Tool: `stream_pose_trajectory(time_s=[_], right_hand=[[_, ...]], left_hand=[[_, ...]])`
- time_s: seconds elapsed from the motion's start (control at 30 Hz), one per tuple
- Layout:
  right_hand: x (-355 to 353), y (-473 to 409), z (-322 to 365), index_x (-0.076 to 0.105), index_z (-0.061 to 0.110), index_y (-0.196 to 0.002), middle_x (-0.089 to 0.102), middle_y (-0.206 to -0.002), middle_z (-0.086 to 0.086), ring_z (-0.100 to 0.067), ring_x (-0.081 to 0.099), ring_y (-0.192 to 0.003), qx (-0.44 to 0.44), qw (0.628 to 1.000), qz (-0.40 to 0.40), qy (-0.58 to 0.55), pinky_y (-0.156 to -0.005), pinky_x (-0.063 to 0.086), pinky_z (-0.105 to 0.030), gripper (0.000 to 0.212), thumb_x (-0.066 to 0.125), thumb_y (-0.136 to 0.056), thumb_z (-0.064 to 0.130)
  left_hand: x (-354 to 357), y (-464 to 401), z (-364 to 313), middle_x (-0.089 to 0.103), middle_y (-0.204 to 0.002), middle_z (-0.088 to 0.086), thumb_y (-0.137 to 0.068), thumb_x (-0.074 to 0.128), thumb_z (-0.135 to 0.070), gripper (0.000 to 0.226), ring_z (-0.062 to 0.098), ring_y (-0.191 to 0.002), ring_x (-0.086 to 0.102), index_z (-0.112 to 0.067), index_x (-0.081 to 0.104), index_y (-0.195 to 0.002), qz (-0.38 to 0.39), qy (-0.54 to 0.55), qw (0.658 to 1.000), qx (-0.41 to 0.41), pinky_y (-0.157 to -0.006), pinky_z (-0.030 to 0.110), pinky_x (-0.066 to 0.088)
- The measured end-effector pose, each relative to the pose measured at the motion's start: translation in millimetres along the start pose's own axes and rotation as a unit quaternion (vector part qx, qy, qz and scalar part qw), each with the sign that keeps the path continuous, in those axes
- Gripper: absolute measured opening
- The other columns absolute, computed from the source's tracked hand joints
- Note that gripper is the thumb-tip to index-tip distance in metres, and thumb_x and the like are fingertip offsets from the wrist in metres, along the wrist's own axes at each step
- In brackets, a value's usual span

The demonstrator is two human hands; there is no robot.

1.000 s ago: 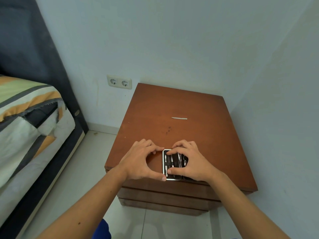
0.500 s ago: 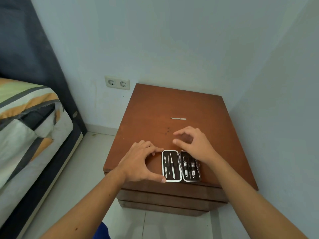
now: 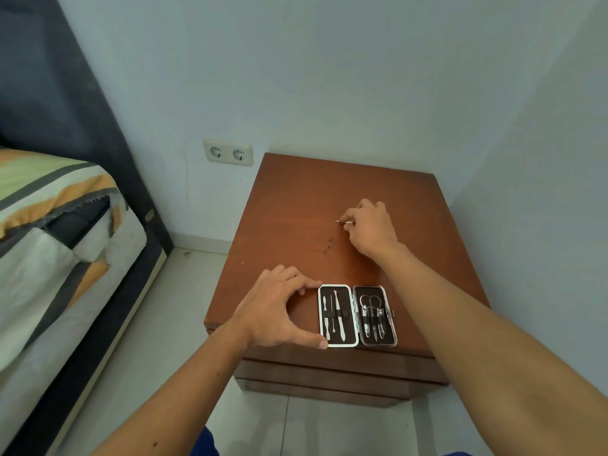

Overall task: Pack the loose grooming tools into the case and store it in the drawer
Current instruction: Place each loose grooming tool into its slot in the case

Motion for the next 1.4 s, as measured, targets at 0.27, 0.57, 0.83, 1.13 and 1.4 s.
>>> stream_pose_trajectory(time_s=[0.27,0.57,0.83,1.13,1.4], right_hand=[[7,12,-4,0.069,0.016,-0.111,0.059,-0.124,-0.011,-0.033,0.050,-0.121,-0.030,0.994,0.086,0.058,-0.105,0.045,-0.046,0.020,0.052,-0.105,0.024],[-9,58,3,0.063,0.017,-0.100,0.077,-0.089,0.003,-0.011,0.057,-0.073,0.054,0.921,0.107,-0.372,-0.074,0.046,-0.028,0.004,0.061,-0.103,0.016],[-16,91,12,0.072,0.013,-0.123,0.078,-0.089,-0.008,-0.009,0.064,-0.073,0.044,0.825,0.150,-0.544,-0.067,0.051,-0.020,0.031,0.072,-0.095,0.002],[-1,121,-2,0.072,0.013,-0.113,0.082,-0.099,-0.012,-0.029,0.079,-0.091,0.063,0.856,0.167,-0.485,-0.089,0.063,-0.048,0.020,0.077,-0.093,0.011],[5,118,-5,0.077,0.032,-0.104,0.078,-0.090,0.011,-0.004,0.059,-0.075,0.012,0.928,0.136,-0.346,-0.080,0.048,-0.029,0.019,0.084,-0.088,0.026]], left_hand=[[0,1,-1,0.048,-0.108,-0.026,-0.055,0.078,-0.093,0.101,0.000,-0.104,0.045,-0.041,0.060,-0.141,0.001,-0.005,1.000,0.000,-0.094,0.022,0.034],[1,2,-1,0.047,-0.107,-0.027,-0.056,0.075,-0.095,0.100,0.001,-0.103,0.044,-0.043,0.059,-0.140,0.003,-0.007,1.000,-0.005,-0.093,0.023,0.033],[1,2,-1,0.048,-0.109,-0.026,-0.056,0.074,-0.096,0.100,0.002,-0.104,0.045,-0.044,0.058,-0.139,0.003,-0.007,1.000,-0.007,-0.092,0.024,0.033],[1,1,-2,0.047,-0.108,-0.029,-0.055,0.073,-0.096,0.102,0.001,-0.103,0.044,-0.043,0.059,-0.141,0.004,-0.014,1.000,-0.010,-0.092,0.023,0.032],[2,1,-1,0.048,-0.108,-0.029,-0.054,0.073,-0.097,0.102,0.003,-0.104,0.046,-0.043,0.060,-0.140,0.002,-0.009,1.000,-0.007,-0.096,0.028,0.036]])
Point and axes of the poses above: each hand's wrist, its own y-axis away from the middle knuckle, its own x-axis out of the palm, z = x × y, the point moved 8 cm from there along -y, towards the middle knuckle
